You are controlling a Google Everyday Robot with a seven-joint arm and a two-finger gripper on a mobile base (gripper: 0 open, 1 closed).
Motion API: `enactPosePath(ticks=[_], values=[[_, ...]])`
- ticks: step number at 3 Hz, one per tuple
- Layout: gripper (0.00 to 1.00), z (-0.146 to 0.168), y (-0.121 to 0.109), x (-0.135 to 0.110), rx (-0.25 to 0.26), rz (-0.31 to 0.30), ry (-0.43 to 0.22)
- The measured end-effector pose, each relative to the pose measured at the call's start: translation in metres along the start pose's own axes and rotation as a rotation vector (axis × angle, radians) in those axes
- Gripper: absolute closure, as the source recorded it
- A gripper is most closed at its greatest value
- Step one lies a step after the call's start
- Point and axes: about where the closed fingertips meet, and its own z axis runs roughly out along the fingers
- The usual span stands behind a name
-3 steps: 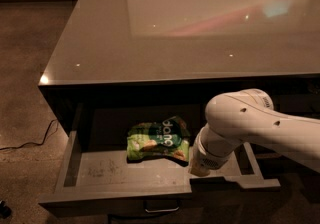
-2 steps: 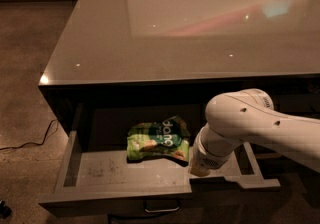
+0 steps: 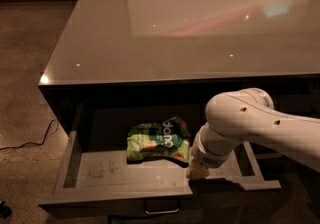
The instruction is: Open top drawer
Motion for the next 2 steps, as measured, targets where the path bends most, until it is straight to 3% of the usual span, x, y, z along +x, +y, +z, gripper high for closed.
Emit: enactPosePath(ticks=[1, 2], values=[[0.00, 0.0000, 0.0000, 0.0000, 0.000, 0.000, 0.000], [0.00, 0.0000, 0.0000, 0.0000, 0.000, 0.000, 0.000]])
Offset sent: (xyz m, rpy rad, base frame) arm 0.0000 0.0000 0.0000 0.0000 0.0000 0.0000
